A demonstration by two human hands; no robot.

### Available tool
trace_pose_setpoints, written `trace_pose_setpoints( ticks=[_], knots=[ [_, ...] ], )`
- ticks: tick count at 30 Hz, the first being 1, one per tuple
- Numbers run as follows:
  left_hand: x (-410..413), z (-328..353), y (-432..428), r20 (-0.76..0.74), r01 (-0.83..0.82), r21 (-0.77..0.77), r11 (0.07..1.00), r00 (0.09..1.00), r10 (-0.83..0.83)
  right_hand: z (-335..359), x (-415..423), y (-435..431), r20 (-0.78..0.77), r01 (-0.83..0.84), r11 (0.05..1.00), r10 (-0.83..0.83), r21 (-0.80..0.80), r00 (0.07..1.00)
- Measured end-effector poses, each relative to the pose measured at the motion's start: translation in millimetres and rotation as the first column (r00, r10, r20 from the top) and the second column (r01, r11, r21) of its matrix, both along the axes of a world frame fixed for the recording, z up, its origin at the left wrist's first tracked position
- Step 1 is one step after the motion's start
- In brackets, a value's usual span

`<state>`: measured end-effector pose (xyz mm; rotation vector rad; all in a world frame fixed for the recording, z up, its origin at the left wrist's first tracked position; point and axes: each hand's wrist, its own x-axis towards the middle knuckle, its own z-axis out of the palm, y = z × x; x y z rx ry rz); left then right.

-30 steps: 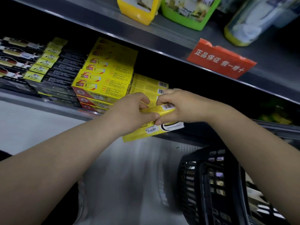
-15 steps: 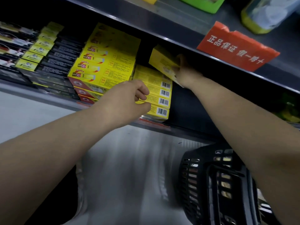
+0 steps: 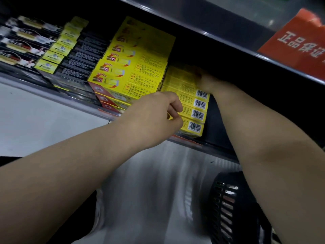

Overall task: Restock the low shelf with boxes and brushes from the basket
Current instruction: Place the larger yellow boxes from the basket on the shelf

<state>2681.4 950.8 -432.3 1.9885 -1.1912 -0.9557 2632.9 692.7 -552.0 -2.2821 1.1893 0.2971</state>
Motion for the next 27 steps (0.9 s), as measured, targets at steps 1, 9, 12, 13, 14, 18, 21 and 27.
trace_pose_setpoints(
  ticks=[1, 9, 12, 13, 14, 18, 21, 27],
  knots=[
    [-0.8, -0.5, -0.4, -0.002, 0.005, 0.003, 1.000, 1.000, -0.005, -0.7, -0.5, 0.1, -0.013, -0.013, 1.000, 0.013, -0.001, 1.000],
    [-14.1, 3.6, -10.4, 0.030, 0.046, -0.001, 0.999, 0.998, -0.046, 15.9, -9.6, 12.4, -0.197, -0.186, 0.979, 0.166, -0.085, 0.966],
    [-28.4, 11.3, -16.1, 0.031, 0.087, -0.024, 0.996, 0.996, -0.086, 51.5, -20.7, 26.8, -0.300, -0.292, 0.955, 0.264, -0.052, 0.917],
    [-34.2, 15.1, -17.6, 0.033, 0.100, -0.036, 0.994, 0.995, -0.099, 66.9, -27.4, 33.1, -0.309, -0.331, 0.943, 0.302, -0.044, 0.902],
    [-40.7, 19.2, -18.8, 0.039, 0.114, -0.049, 0.992, 0.993, -0.112, 83.5, -36.3, 39.9, -0.298, -0.337, 0.941, 0.312, -0.033, 0.902],
    [-76.1, 39.9, -20.6, 0.079, 0.202, -0.148, 0.968, 0.978, -0.191, 151.2, -95.3, 79.6, -0.061, -0.292, 0.947, 0.286, -0.136, 0.956],
    [-112.0, 55.1, -19.5, 0.191, 0.338, -0.268, 0.902, 0.937, -0.294, 188.6, -164.3, 112.2, 0.124, -0.217, 0.920, 0.269, -0.327, 0.955],
    [-178.5, 58.3, -8.5, 0.398, 0.654, -0.311, 0.690, 0.749, -0.530, 196.7, -303.4, 168.5, 0.316, 0.062, 0.940, 0.050, -0.334, 0.947]
  ],
)
